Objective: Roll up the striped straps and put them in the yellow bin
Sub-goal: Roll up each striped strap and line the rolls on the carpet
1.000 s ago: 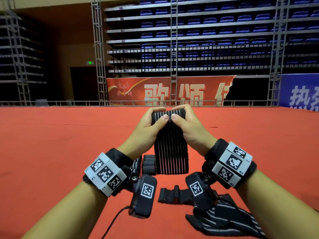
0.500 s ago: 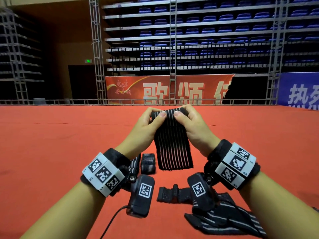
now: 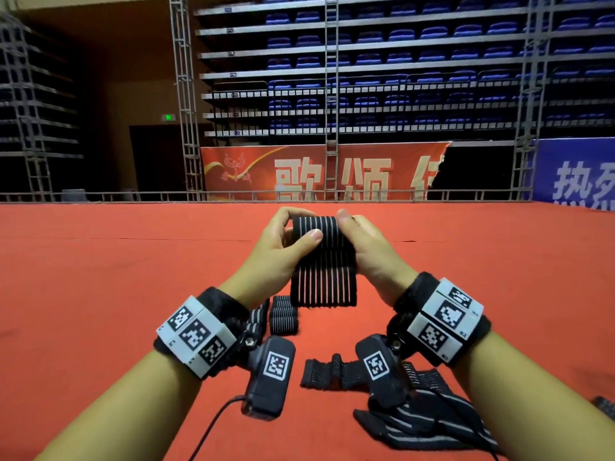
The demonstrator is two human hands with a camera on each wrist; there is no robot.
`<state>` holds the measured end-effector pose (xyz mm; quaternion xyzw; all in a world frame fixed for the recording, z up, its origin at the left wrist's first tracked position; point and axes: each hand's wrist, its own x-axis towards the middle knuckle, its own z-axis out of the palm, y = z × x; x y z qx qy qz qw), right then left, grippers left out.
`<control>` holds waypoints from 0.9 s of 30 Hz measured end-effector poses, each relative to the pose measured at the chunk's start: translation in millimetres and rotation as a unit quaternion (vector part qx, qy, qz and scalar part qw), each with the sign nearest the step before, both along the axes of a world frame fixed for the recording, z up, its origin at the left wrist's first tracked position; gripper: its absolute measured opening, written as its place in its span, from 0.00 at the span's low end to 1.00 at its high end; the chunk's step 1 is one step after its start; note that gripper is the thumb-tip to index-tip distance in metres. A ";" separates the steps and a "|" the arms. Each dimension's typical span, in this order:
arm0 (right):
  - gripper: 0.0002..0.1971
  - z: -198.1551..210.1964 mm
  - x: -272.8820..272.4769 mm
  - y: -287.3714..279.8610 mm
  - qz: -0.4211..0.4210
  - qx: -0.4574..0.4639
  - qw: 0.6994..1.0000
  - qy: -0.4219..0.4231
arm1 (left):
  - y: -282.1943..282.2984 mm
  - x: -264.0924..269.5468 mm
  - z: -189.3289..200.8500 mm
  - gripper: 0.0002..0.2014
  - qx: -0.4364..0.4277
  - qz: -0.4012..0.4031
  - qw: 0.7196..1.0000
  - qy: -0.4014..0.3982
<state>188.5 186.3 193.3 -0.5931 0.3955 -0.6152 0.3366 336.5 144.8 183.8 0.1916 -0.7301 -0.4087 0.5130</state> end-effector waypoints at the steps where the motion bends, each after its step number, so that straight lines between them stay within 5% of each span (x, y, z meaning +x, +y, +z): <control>1: 0.11 -0.3 -0.4 0.0 -0.002 -0.002 1.000 0.002 | 0.3 -0.2 -0.9 0.12 0.002 -0.003 1.000 0.000; 5: 0.03 -3.1 2.1 -3.6 0.005 -0.019 1.000 -0.001 | 2.7 -7.3 -6.0 0.15 0.033 0.006 0.999 0.013; 11: 0.08 -10.1 0.1 -6.9 0.005 -0.011 1.000 0.025 | 3.0 -9.7 -9.6 0.19 0.043 -0.011 0.999 0.008; 18: 0.09 -20.4 -6.7 -11.7 0.014 -0.076 0.995 0.056 | -3.5 -5.0 -16.5 0.14 0.018 0.006 1.000 -0.005; 27: 0.06 -27.0 -4.1 -22.5 -0.014 -0.041 0.998 0.047 | -16.3 2.3 -27.8 0.10 0.005 0.034 0.999 -0.011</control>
